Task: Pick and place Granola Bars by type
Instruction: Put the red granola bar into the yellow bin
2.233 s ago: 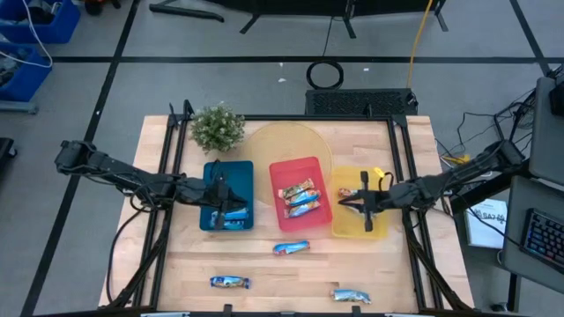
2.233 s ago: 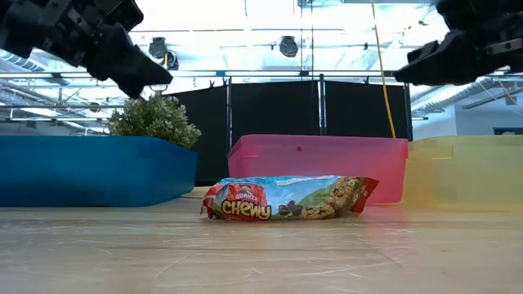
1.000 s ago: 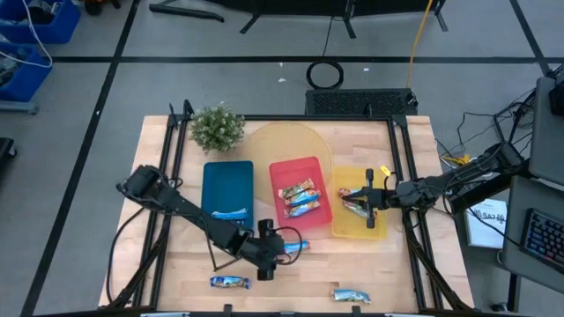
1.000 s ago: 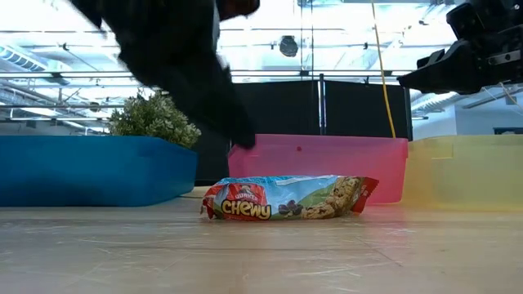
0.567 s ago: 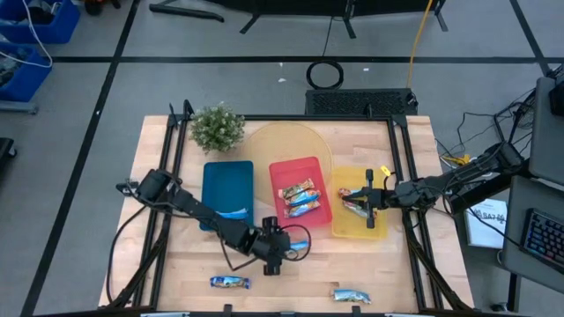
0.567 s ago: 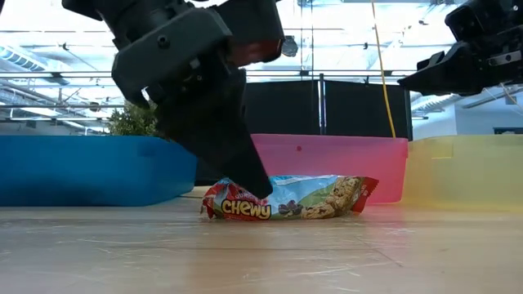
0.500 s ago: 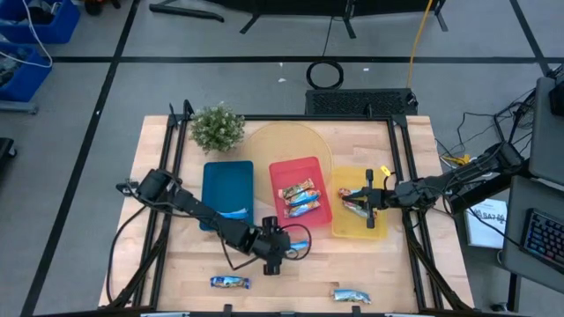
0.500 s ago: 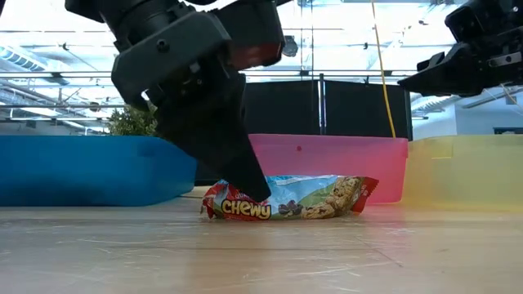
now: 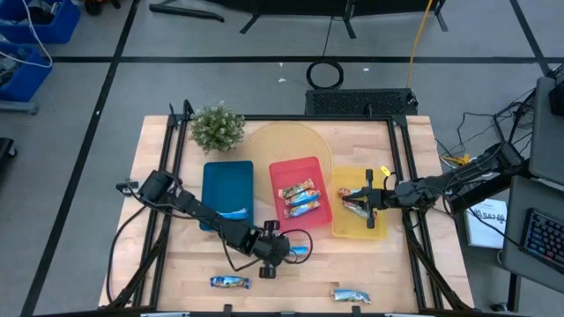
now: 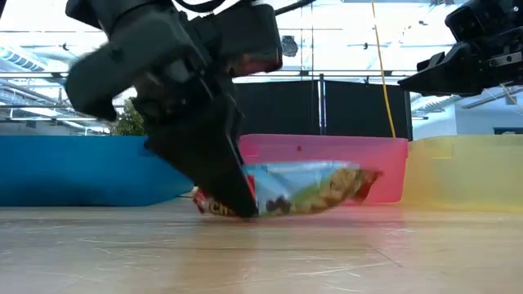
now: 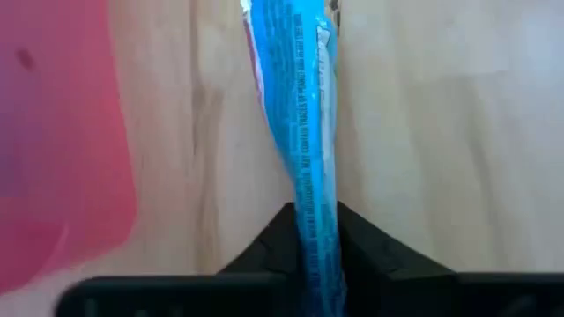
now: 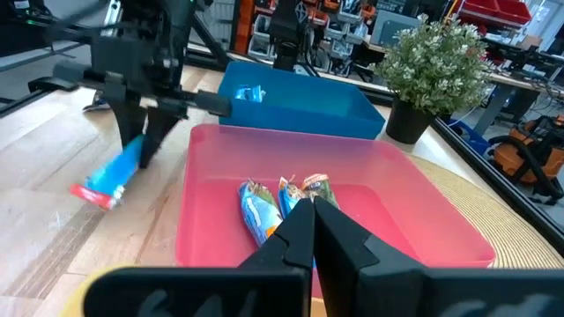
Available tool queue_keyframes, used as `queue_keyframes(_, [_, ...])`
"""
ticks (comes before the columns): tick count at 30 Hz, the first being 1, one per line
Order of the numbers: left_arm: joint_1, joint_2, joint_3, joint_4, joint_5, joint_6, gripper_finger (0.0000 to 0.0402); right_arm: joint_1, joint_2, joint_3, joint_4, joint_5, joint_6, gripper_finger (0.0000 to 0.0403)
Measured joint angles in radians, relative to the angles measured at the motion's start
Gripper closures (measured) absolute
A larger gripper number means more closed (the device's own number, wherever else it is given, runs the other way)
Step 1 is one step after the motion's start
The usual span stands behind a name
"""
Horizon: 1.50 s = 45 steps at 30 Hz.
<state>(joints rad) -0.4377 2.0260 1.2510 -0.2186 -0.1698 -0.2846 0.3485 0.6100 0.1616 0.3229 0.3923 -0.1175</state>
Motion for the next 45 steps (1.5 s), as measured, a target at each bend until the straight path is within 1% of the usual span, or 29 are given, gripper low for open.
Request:
queue_keyframes(1, [0.000,-0.008,0.000,0.004,0.011,0.003,0.0358,0.000,0.000,0.000,0.000,0.000,0.000,0.0403])
queue_keyframes(4, [0.000,-0.047,0.000,0.005,0.052,0.020,0.0359,0.000,0.000,0.000,0.000,0.000,0.001,0.0403])
queue_keyframes(7, [-0.001,-0.087,0.026,-0.019,0.092,0.062,0.0360,0.000,0.000,0.000,0.002,0.000,-0.009,0.0403])
queue_keyframes(10, [0.005,-0.112,0.104,-0.077,0.066,0.137,0.0357,0.000,-0.006,0.000,0.032,0.006,-0.037,0.0403])
queue_keyframes(13, [0.033,-0.115,0.211,-0.118,0.005,0.259,0.0356,0.003,-0.019,0.000,0.117,0.065,-0.080,0.0403])
queue_keyframes(15, [0.066,-0.107,0.263,-0.145,-0.021,0.338,0.0363,0.013,-0.030,0.000,0.169,0.128,-0.109,0.0403])
queue_keyframes(17, [0.110,-0.097,0.289,-0.142,-0.024,0.383,0.0363,0.031,-0.049,0.000,0.190,0.196,-0.141,0.0403])
queue_keyframes(19, [0.158,-0.087,0.291,-0.138,-0.023,0.413,0.0363,0.047,-0.063,0.001,0.210,0.252,-0.166,0.0403])
queue_keyframes(22, [0.224,-0.057,0.291,-0.087,-0.003,0.468,0.0364,0.070,-0.089,0.001,0.212,0.322,-0.214,0.0403])
queue_keyframes(27, [0.310,0.016,0.291,0.105,0.123,0.582,0.0363,0.087,-0.115,0.001,0.245,0.415,-0.278,0.0403])
queue_keyframes(30, [0.353,0.054,0.292,0.197,0.186,0.637,0.0364,0.088,-0.117,0.001,0.237,0.423,-0.287,0.0403])
queue_keyframes(32, [0.379,0.091,0.317,0.241,0.225,0.670,0.0365,0.088,-0.117,0.001,0.230,0.423,-0.291,0.0403])
queue_keyframes(34, [0.401,0.138,0.370,0.232,0.252,0.684,0.0365,0.089,-0.117,0.001,0.226,0.423,-0.291,0.0403])
queue_keyframes(36, [0.418,0.199,0.450,0.234,0.277,0.696,0.0366,0.088,-0.117,0.001,0.226,0.423,-0.291,0.0403])
queue_keyframes(39, [0.433,0.300,0.603,0.167,0.330,0.701,0.0366,0.089,-0.117,0.001,0.227,0.426,-0.290,0.0403])
queue_keyframes(43, [0.435,0.415,0.794,0.008,0.329,0.740,0.0366,0.095,-0.117,0.001,0.214,0.461,-0.265,0.0403])
queue_keyframes(45, [0.435,0.443,0.857,-0.063,0.327,0.747,0.0366,0.104,-0.117,0.001,0.212,0.486,-0.261,0.0403])
